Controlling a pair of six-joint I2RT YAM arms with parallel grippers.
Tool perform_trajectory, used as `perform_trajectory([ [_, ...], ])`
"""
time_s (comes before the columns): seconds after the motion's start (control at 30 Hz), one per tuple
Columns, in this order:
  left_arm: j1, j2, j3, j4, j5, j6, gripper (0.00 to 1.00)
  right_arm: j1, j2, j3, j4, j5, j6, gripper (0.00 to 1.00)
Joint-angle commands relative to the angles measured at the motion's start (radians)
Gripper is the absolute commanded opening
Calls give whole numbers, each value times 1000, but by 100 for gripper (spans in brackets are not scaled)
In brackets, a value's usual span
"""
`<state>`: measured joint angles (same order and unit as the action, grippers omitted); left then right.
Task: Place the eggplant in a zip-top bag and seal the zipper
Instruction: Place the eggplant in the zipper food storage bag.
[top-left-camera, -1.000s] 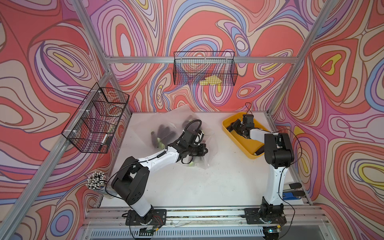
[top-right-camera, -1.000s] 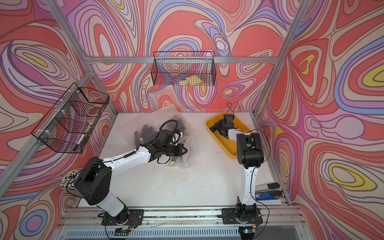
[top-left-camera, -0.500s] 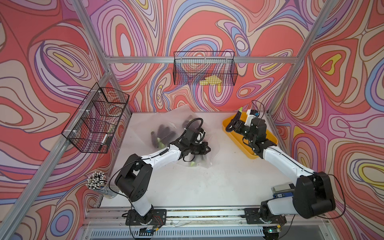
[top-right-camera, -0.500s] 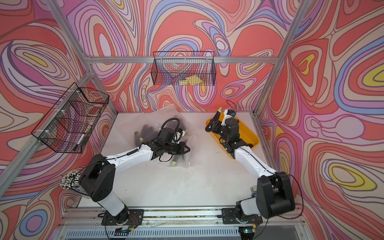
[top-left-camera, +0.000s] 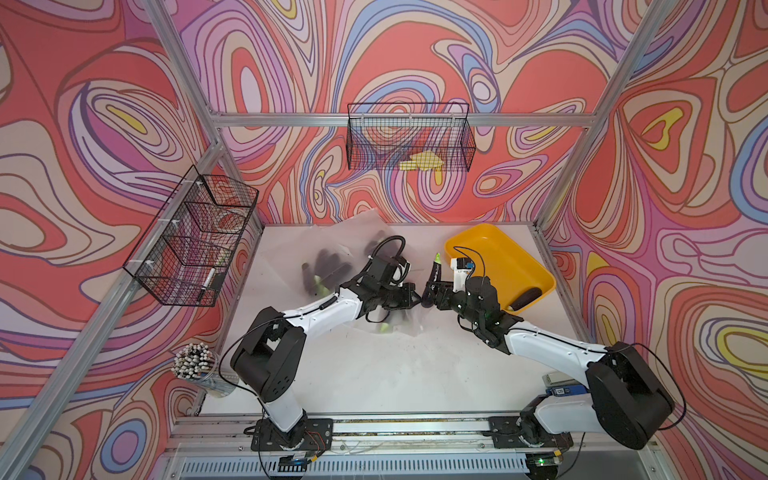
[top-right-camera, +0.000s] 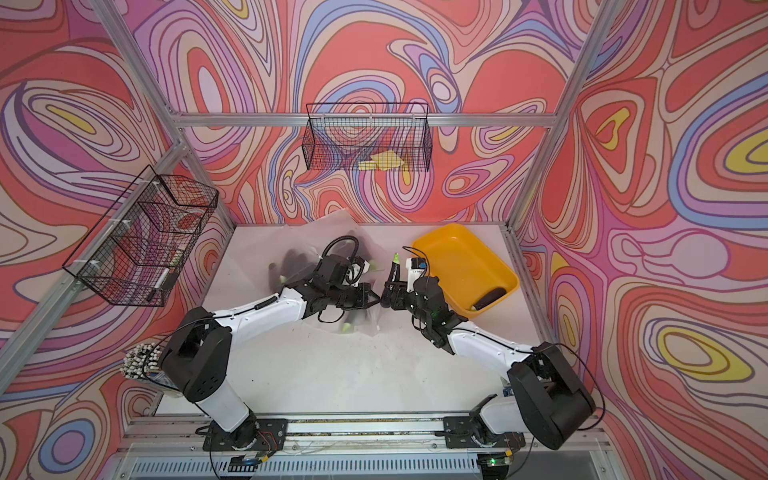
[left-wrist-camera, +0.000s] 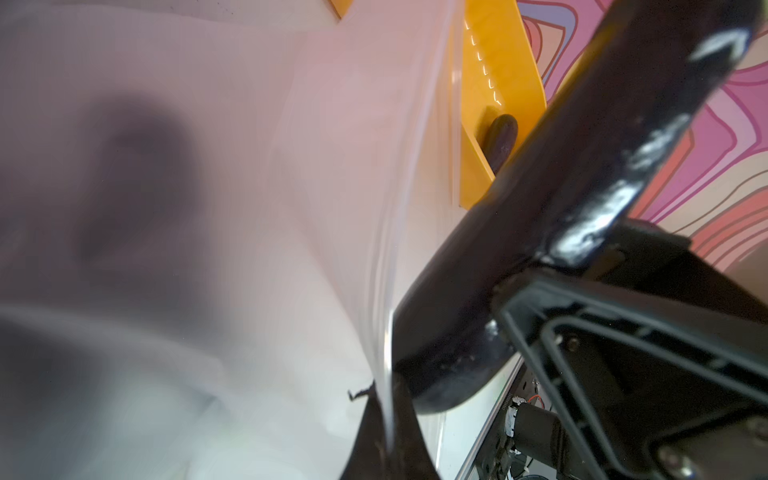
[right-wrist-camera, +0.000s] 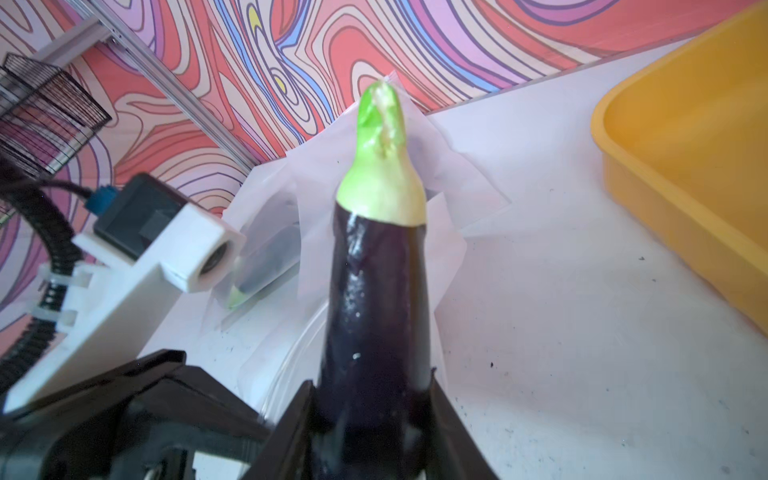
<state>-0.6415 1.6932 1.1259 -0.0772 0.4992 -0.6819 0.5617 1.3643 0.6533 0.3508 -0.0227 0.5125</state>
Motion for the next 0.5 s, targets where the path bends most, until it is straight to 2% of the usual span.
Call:
perform_trajectory([
  [0.0, 2, -7, 32, 40, 27, -19, 0, 59, -22, -15, -47, 35, -42, 38],
  [0.27, 2, -4, 38, 43, 42, -25, 0, 92, -60, -76, -87, 32, 42, 39],
  [0.47, -2, -3, 38, 49, 55, -31, 0, 92, -71, -45, -204, 13, 138, 40],
])
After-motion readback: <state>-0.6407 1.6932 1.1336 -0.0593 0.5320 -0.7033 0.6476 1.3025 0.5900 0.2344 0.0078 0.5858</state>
